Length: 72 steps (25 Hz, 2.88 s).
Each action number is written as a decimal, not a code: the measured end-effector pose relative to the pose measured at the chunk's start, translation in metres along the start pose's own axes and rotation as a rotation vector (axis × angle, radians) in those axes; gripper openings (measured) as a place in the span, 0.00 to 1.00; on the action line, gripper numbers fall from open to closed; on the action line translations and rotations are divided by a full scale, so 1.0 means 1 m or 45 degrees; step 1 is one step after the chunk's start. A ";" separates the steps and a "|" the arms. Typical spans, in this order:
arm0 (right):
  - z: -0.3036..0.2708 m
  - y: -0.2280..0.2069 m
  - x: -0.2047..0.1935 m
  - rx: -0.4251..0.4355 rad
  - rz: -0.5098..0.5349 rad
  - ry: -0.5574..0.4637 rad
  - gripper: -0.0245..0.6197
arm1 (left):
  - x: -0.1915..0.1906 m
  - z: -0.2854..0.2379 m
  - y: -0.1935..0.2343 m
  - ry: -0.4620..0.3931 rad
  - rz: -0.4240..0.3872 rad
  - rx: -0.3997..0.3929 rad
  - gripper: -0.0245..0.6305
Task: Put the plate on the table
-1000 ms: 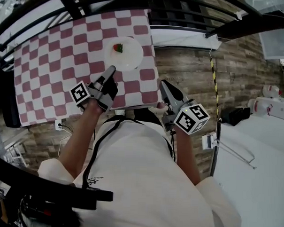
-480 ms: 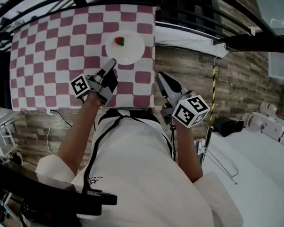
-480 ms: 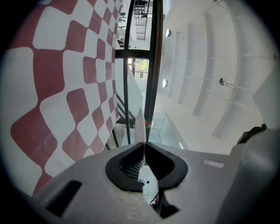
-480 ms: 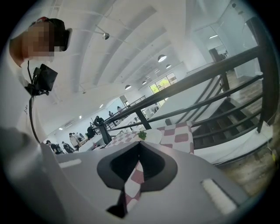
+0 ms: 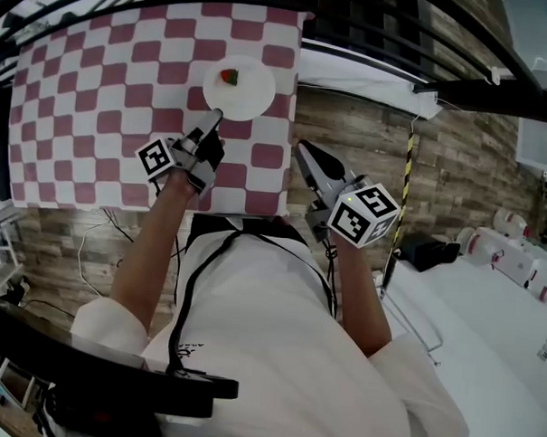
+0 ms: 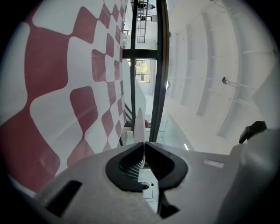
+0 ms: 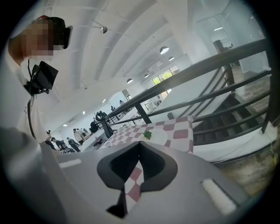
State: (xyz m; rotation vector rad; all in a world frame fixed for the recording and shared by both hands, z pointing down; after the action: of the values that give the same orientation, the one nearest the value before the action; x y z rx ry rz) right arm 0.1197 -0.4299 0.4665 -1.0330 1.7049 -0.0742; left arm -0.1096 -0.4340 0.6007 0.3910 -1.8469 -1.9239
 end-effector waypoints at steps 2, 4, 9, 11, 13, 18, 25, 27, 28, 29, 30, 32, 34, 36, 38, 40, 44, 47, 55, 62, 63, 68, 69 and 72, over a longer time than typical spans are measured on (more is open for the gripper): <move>-0.003 -0.005 0.000 0.004 0.001 0.014 0.05 | 0.003 -0.003 0.011 -0.003 0.002 0.010 0.07; -0.004 -0.011 0.000 0.003 -0.002 0.024 0.05 | 0.005 -0.007 0.021 -0.005 0.005 0.021 0.07; -0.004 -0.023 -0.004 -0.010 -0.013 0.054 0.05 | 0.005 -0.017 0.041 0.006 0.018 0.025 0.07; -0.004 -0.026 -0.006 -0.016 -0.017 0.061 0.05 | 0.005 -0.021 0.047 0.015 0.022 0.028 0.07; -0.004 -0.029 -0.008 -0.021 -0.023 0.067 0.05 | 0.003 -0.025 0.053 0.025 0.025 0.037 0.07; -0.004 -0.036 -0.011 -0.027 -0.031 0.071 0.05 | 0.000 -0.028 0.066 0.047 0.025 0.078 0.07; -0.004 -0.042 -0.011 -0.036 -0.047 0.069 0.05 | -0.004 -0.026 0.078 0.077 0.022 0.154 0.07; -0.004 -0.043 -0.011 -0.039 -0.050 0.068 0.05 | -0.004 -0.024 0.081 0.078 0.025 0.179 0.07; -0.005 -0.043 -0.011 -0.040 -0.052 0.068 0.05 | -0.003 -0.023 0.083 0.078 0.026 0.194 0.07; -0.005 -0.044 -0.011 -0.040 -0.054 0.068 0.05 | -0.003 -0.022 0.085 0.079 0.026 0.210 0.07; -0.006 -0.045 -0.011 -0.040 -0.056 0.068 0.05 | -0.002 -0.021 0.086 0.079 0.025 0.225 0.06; -0.007 -0.045 -0.011 -0.037 -0.059 0.066 0.05 | -0.002 -0.021 0.088 0.083 0.023 0.249 0.06; -0.007 -0.045 -0.011 -0.033 -0.061 0.063 0.05 | -0.003 -0.021 0.090 0.093 0.018 0.295 0.06; -0.008 -0.044 -0.009 -0.030 -0.061 0.058 0.05 | -0.003 -0.018 0.096 0.100 0.013 0.394 0.07; -0.008 -0.044 -0.007 -0.030 -0.062 0.049 0.05 | -0.003 -0.015 0.100 0.097 0.016 0.481 0.07; -0.008 -0.043 -0.005 -0.032 -0.063 0.037 0.05 | -0.004 -0.015 0.100 0.087 0.021 0.532 0.07; -0.005 -0.044 -0.004 -0.040 -0.070 0.020 0.05 | -0.004 -0.016 0.100 0.069 0.018 0.630 0.07; -0.001 -0.044 -0.005 -0.046 -0.079 0.008 0.05 | -0.004 -0.018 0.100 0.061 0.014 0.705 0.08; 0.004 -0.043 -0.006 -0.050 -0.090 -0.021 0.05 | -0.005 -0.021 0.100 0.032 0.029 0.802 0.09; 0.015 -0.042 -0.010 -0.066 -0.092 -0.035 0.05 | -0.005 -0.025 0.096 0.018 0.016 0.773 0.15; 0.016 -0.041 -0.010 -0.068 -0.093 -0.036 0.05 | -0.005 -0.025 0.095 0.022 0.013 0.771 0.15; 0.023 -0.036 -0.012 -0.076 -0.093 -0.054 0.05 | -0.006 -0.028 0.087 0.031 0.026 0.716 0.28; 0.024 -0.035 -0.012 -0.077 -0.093 -0.058 0.05 | -0.006 -0.027 0.086 0.030 0.027 0.711 0.28; 0.027 -0.032 -0.013 -0.076 -0.093 -0.069 0.05 | -0.005 -0.023 0.082 0.023 0.018 0.711 0.32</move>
State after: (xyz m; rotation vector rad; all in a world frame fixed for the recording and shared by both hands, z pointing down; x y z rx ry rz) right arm 0.1610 -0.4295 0.4819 -1.1320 1.6293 -0.0418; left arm -0.0847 -0.4520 0.6797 0.5600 -2.3487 -1.3586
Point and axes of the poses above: the fingertips, and each gripper's own axes: z backward along the fingers, y to its left, x out of its top, the point moved 6 cm from there along z, backward along the fingers, and after that the axes turned 1 degree about z, right-handed, at the moved point
